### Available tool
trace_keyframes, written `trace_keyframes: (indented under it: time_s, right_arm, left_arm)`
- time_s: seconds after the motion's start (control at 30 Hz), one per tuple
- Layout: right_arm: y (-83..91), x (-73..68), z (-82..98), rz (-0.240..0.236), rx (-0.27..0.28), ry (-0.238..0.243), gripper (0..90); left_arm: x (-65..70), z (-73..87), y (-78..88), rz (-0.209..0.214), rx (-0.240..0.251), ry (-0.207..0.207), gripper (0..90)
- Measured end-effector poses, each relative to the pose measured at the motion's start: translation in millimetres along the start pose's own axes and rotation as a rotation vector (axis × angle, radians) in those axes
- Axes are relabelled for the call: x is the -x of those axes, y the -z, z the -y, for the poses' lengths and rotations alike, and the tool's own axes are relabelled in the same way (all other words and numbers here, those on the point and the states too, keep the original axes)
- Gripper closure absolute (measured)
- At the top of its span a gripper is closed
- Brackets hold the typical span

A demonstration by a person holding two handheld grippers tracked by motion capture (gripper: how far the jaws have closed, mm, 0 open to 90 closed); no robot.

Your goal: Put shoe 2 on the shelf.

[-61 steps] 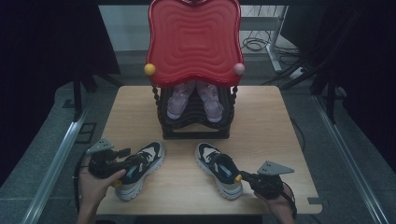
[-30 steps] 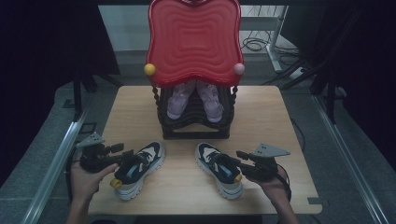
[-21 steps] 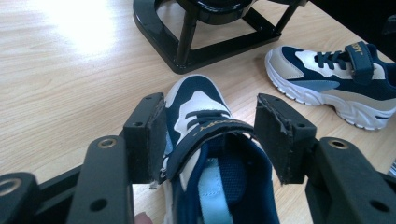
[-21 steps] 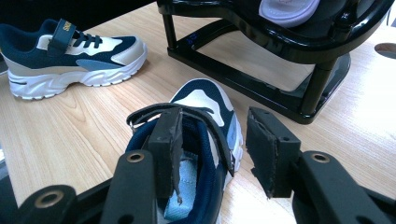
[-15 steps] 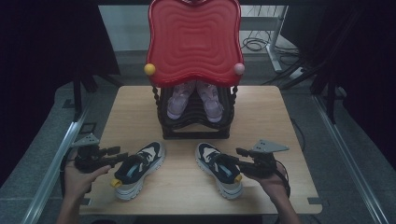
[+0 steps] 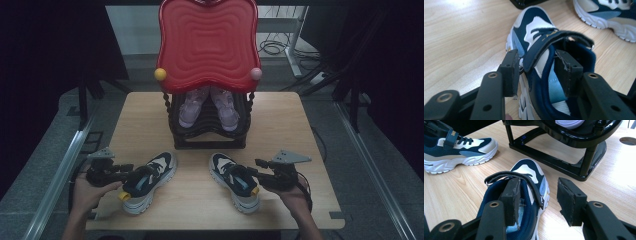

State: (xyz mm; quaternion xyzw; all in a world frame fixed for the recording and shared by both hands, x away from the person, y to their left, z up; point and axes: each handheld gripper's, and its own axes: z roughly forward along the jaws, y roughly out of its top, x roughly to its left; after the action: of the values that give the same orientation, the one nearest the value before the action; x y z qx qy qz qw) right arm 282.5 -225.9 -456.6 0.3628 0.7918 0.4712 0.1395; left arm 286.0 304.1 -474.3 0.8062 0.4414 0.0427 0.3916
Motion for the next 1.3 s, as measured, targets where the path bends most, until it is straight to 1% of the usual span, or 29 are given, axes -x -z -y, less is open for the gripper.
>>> trace_keyframes:
  time_s: [0.17, 0.27, 0.37, 0.5, 0.63, 0.73, 0.8, 0.97, 1.13, 1.17, 1.23, 1.3]
  right_arm:
    - [-0.6, 0.7, -0.5, 0.000, -0.007, 0.000, 53.7]
    - [-1.7, 0.6, -2.8, -0.009, -0.017, 0.001, 53.3]
    - [-5.6, 0.6, -5.7, -0.027, -0.043, 0.000, 52.0]
    - [-15.1, 2.3, -9.2, -0.050, -0.085, 0.002, 50.6]
    - [-23.4, 2.5, -12.8, -0.069, -0.116, -0.010, 49.5]
    - [-28.6, 0.7, -13.9, -0.076, -0.152, 0.001, 49.6]
    - [-32.0, 0.0, -14.0, -0.084, -0.179, 0.006, 50.3]
    - [-41.1, 1.4, -15.9, -0.084, -0.252, 0.019, 52.5]
    - [-47.3, 0.7, -18.7, -0.080, -0.302, 0.035, 56.6]
    - [-48.2, 0.5, -19.1, -0.073, -0.313, 0.031, 57.9]
    - [-50.1, 0.2, -19.2, -0.075, -0.328, 0.026, 60.8]
    - [-51.2, -0.2, -18.6, -0.062, -0.342, 0.024, 63.9]
  left_arm:
    - [-0.4, -0.8, -5.0, 0.003, -0.036, -0.017, 61.1]
    - [-0.2, -2.7, -6.4, 0.004, -0.054, -0.027, 65.0]
    - [0.1, -3.8, -6.7, 0.003, -0.065, -0.029, 66.7]
    - [1.4, -4.2, -7.1, -0.006, -0.071, -0.031, 68.2]
    - [2.5, -5.0, -7.2, -0.015, -0.077, -0.033, 68.3]
    - [3.7, -5.2, -7.5, -0.024, -0.077, -0.033, 67.9]
    - [4.0, -5.4, -7.7, -0.028, -0.078, -0.032, 67.7]
    - [4.7, -5.9, -9.9, -0.036, -0.086, -0.030, 66.0]
    - [5.6, -6.0, -14.4, -0.047, -0.095, -0.027, 65.7]
    - [5.5, -6.0, -14.3, -0.047, -0.095, -0.026, 66.0]
    - [5.3, -5.7, -13.8, -0.044, -0.095, -0.024, 66.5]
    - [4.8, -4.9, -13.5, -0.043, -0.091, -0.021, 67.0]
